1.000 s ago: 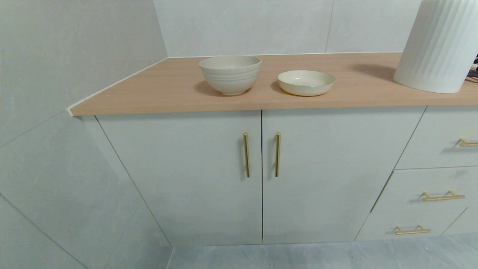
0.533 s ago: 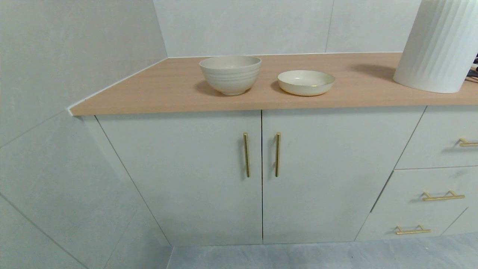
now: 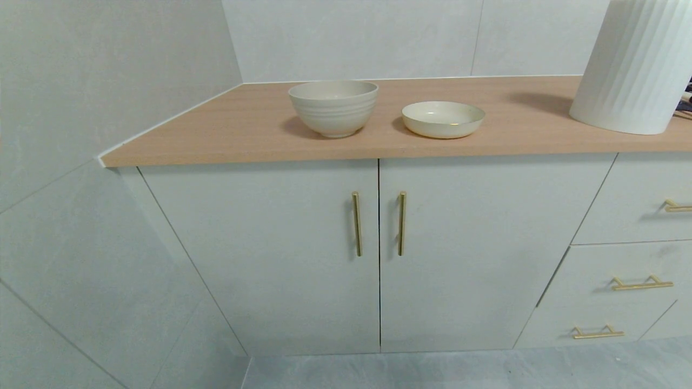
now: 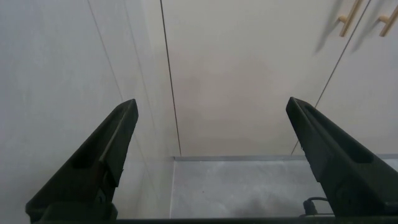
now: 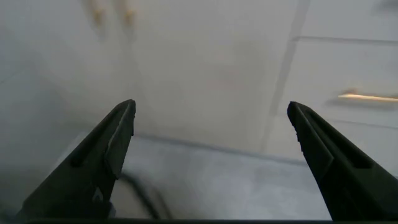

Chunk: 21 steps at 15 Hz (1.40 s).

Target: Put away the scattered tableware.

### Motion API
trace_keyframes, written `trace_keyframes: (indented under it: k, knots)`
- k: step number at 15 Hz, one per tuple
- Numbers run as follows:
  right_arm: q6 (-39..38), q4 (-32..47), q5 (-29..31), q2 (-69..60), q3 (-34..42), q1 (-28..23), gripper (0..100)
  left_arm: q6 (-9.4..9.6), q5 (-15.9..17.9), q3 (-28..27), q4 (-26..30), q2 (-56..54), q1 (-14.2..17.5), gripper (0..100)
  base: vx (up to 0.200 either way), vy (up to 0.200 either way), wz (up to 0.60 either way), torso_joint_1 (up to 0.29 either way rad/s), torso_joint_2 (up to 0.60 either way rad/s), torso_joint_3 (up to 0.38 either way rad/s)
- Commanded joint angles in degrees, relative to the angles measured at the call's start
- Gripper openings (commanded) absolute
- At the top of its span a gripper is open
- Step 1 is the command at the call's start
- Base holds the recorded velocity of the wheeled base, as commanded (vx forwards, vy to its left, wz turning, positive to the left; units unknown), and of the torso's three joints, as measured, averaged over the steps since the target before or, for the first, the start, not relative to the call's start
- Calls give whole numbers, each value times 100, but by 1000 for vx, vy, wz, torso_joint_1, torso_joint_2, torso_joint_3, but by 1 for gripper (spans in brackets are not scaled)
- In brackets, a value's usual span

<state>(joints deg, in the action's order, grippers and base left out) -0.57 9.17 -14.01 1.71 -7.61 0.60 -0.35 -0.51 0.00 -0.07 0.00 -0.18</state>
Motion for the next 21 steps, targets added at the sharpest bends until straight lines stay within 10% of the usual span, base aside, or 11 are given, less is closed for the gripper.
trace_keyframes:
  k: [1, 21]
  knots:
    - [-4, 120, -383, 84, 5, 2, 100, 0, -2, 0, -1, 0, 1, 100, 0, 0, 0, 0, 0, 0]
    - [-180, -3307, -990, 6984, -1595, 1707, 100, 0, -2, 0, -1, 0, 1, 100, 0, 0, 0, 0, 0, 0]
